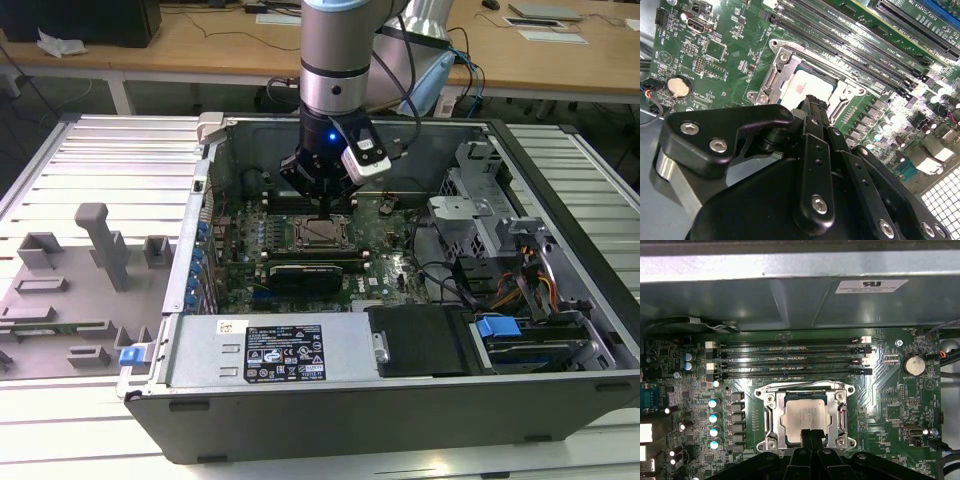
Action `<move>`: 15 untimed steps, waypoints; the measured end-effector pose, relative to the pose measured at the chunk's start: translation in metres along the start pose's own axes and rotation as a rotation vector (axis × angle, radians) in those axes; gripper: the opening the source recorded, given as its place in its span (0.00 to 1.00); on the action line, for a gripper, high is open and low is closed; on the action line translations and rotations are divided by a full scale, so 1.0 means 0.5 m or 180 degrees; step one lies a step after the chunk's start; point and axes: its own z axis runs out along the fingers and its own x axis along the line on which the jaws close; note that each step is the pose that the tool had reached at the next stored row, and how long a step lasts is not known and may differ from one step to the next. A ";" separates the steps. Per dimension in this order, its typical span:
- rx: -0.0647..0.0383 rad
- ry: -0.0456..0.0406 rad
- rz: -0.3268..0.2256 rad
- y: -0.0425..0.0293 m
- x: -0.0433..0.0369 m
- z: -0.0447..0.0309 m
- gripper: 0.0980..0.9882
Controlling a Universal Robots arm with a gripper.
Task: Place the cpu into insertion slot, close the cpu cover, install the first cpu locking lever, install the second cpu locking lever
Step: 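Install the second cpu locking lever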
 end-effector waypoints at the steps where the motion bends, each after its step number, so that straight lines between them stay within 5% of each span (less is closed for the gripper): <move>1: 0.0000 0.0000 0.0000 0.000 0.000 0.000 0.01; 15: -0.0001 0.0000 -0.0001 0.000 0.000 -0.014 0.01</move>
